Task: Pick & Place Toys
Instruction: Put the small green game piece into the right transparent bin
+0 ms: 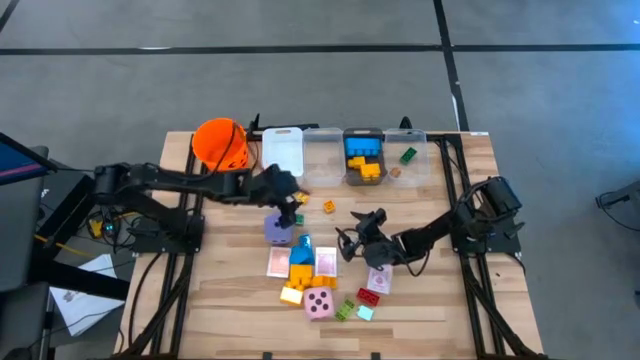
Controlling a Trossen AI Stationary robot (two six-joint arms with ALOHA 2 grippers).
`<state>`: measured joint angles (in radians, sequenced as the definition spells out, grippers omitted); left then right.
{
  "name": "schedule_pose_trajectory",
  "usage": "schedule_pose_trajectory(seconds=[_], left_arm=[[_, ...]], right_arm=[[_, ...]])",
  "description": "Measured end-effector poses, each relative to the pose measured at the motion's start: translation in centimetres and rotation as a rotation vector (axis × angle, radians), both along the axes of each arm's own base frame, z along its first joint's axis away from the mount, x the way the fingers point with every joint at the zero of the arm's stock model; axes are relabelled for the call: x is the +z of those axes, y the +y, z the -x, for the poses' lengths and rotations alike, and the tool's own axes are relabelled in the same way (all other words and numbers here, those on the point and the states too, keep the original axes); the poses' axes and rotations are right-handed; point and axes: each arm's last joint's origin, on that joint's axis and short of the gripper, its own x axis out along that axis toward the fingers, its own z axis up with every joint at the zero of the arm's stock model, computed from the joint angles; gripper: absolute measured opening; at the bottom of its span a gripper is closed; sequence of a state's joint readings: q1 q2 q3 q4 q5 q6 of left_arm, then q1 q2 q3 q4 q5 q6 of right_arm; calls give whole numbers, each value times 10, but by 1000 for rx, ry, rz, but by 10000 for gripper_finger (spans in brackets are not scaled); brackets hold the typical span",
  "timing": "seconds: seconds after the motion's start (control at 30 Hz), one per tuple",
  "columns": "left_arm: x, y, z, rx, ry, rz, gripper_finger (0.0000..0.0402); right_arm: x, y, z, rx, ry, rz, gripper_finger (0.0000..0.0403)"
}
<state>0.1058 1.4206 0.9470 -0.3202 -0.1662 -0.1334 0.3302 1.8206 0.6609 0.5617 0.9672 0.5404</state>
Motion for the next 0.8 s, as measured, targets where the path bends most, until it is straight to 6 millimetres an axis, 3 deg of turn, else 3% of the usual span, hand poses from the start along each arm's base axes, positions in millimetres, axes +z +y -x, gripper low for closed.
schedule_pose_trajectory(seconds=[0.17, 0.3, 0.47, 0.8], left_arm=[[-20, 7, -27, -151, 75, 127, 210], [-44, 8, -41, -195, 166, 117, 210], [-66, 9, -42, -210, 281, 91, 210], [-72, 4, -33, -257, 419, 6, 210]], right_arm=[[0, 0, 0, 19, 40, 40, 326], [0, 0, 0, 21, 41, 43, 326], [-1, 0, 0, 21, 47, 46, 326], [-2, 0, 1, 15, 48, 33, 326]])
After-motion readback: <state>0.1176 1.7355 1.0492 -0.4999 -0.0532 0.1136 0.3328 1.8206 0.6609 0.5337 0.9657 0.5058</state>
